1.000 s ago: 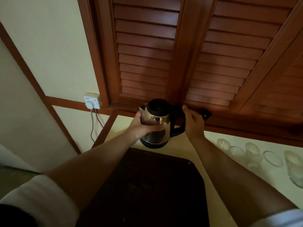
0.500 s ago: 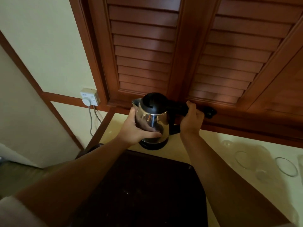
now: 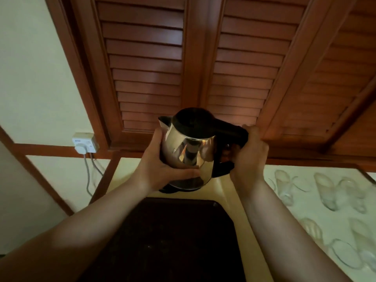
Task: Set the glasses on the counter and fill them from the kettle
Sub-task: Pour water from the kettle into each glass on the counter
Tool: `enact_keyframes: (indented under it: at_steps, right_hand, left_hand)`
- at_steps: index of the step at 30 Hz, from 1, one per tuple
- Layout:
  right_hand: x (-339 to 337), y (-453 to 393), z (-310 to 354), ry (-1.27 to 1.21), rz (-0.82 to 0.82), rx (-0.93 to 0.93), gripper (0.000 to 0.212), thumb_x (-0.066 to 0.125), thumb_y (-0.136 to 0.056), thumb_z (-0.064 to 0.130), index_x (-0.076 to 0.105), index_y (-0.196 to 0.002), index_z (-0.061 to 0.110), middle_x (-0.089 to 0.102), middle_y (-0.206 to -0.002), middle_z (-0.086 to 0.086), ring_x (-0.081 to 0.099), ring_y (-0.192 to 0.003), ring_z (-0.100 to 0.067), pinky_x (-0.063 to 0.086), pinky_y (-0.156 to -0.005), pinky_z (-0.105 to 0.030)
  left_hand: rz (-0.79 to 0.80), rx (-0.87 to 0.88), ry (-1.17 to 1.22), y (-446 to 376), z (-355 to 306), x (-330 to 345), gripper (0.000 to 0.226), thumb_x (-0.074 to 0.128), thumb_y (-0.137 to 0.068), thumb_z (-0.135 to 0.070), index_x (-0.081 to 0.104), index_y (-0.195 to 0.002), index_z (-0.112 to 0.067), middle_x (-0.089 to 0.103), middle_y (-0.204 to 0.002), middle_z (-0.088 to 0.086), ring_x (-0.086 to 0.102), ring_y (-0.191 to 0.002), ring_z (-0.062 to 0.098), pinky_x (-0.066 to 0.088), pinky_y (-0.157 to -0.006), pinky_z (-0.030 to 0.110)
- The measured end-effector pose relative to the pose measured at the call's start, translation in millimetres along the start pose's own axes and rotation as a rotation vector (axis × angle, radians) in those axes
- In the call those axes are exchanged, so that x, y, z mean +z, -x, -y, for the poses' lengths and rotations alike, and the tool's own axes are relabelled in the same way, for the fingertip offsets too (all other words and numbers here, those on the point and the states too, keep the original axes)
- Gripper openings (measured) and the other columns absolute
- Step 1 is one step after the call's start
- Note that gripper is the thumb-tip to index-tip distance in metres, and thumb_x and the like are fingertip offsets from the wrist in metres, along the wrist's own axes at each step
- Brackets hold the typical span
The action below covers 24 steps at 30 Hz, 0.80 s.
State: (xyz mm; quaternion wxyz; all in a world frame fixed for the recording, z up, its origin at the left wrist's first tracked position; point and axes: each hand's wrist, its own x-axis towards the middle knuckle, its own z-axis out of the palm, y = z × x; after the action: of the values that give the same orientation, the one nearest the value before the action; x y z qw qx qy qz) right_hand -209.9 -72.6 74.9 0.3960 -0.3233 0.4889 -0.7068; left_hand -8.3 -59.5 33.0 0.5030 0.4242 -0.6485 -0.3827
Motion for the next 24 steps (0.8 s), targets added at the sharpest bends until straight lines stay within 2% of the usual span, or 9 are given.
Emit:
enact_keyframes:
  at_steps: [3, 6, 9, 11, 13, 15, 17, 21, 24]
  right_hand:
    - [-31, 20, 26, -0.025, -0.090, -0.023, 0.044, 0.051, -0.100, 0.022, 0.061, -0.057, 0.021, 0.042, -0.052, 0.005, 0.040, -0.051, -0.013, 0.031, -0.055, -0.031]
    - [-64, 37, 50, -0.047, -0.150, -0.062, 0.044, 0.054, -0.098, 0.024, 0.064, -0.056, 0.025, 0.041, -0.051, 0.005, 0.037, -0.046, -0.012, 0.027, -0.047, -0.029]
    - [-99, 48, 69, -0.039, -0.230, -0.068, 0.034, 0.057, -0.097, 0.026, 0.056, -0.064, 0.020, 0.033, -0.057, -0.002, 0.030, -0.048, -0.016, 0.021, -0.047, -0.032]
    - [-125, 54, 83, -0.046, -0.272, -0.076, 0.028, 0.056, -0.096, 0.026, 0.057, -0.069, 0.019, 0.033, -0.061, -0.003, 0.029, -0.049, -0.017, 0.022, -0.046, -0.032]
    - [-152, 59, 95, -0.048, -0.299, -0.096, 0.025, 0.056, -0.096, 0.027, 0.058, -0.073, 0.018, 0.034, -0.059, -0.002, 0.030, -0.046, -0.016, 0.022, -0.045, -0.031]
    - [-178, 64, 107, -0.033, -0.307, -0.113, 0.026, 0.056, -0.097, 0.027, 0.057, -0.073, 0.019, 0.035, -0.057, 0.000, 0.030, -0.045, -0.014, 0.022, -0.044, -0.030]
    - [-203, 69, 118, -0.006, -0.300, -0.126, 0.028, 0.054, -0.098, 0.027, 0.057, -0.071, 0.019, 0.036, -0.054, 0.001, 0.030, -0.045, -0.013, 0.023, -0.045, -0.030]
    - [-253, 74, 138, 0.056, -0.289, -0.142, 0.030, 0.054, -0.098, 0.027, 0.054, -0.068, 0.019, 0.035, -0.055, -0.001, 0.030, -0.045, -0.014, 0.024, -0.048, -0.032]
    - [-288, 77, 146, 0.103, -0.269, -0.134, 0.035, 0.052, -0.100, 0.027, 0.051, -0.066, 0.019, 0.037, -0.053, 0.001, 0.032, -0.045, -0.013, 0.026, -0.050, -0.032]
  left_hand:
    - [0.067, 0.055, 0.049, 11, -16, 22, 0.102, 0.097, -0.056, -0.009, 0.044, -0.142, -0.022, 0.071, -0.126, -0.027, 0.069, -0.124, 0.004, 0.058, -0.096, 0.020]
    - [0.131, 0.075, 0.070, 18, -31, 48, 0.109, 0.103, -0.053, -0.014, 0.043, -0.143, -0.029, 0.068, -0.130, -0.026, 0.067, -0.126, 0.002, 0.057, -0.096, 0.017]
    - [0.193, 0.085, 0.104, 26, -45, 79, 0.102, 0.101, -0.055, -0.008, 0.046, -0.137, -0.033, 0.068, -0.130, -0.020, 0.068, -0.124, 0.003, 0.058, -0.094, 0.017]
    - [0.226, 0.108, 0.119, 33, -55, 103, 0.098, 0.101, -0.059, -0.003, 0.047, -0.136, -0.032, 0.067, -0.133, -0.013, 0.068, -0.125, 0.006, 0.059, -0.094, 0.021]
    - [0.242, 0.128, 0.142, 40, -64, 128, 0.101, 0.102, -0.058, -0.008, 0.047, -0.140, -0.028, 0.066, -0.137, -0.008, 0.068, -0.127, 0.010, 0.060, -0.098, 0.026]
    - [0.248, 0.135, 0.159, 47, -74, 154, 0.100, 0.102, -0.057, -0.013, 0.048, -0.140, -0.027, 0.067, -0.137, -0.008, 0.068, -0.127, 0.011, 0.061, -0.098, 0.028]
    - [0.250, 0.130, 0.185, 56, -81, 181, 0.100, 0.101, -0.059, -0.006, 0.048, -0.141, -0.029, 0.068, -0.137, -0.007, 0.068, -0.128, 0.013, 0.061, -0.099, 0.031]
    - [0.257, 0.119, 0.226, 79, -93, 231, 0.099, 0.097, -0.061, 0.001, 0.045, -0.140, -0.031, 0.067, -0.134, -0.012, 0.068, -0.127, 0.006, 0.059, -0.094, 0.020]
    - [0.265, 0.072, 0.262, 96, -94, 263, 0.104, 0.102, -0.058, -0.008, 0.045, -0.144, -0.026, 0.067, -0.139, -0.007, 0.066, -0.132, 0.016, 0.061, -0.100, 0.032]
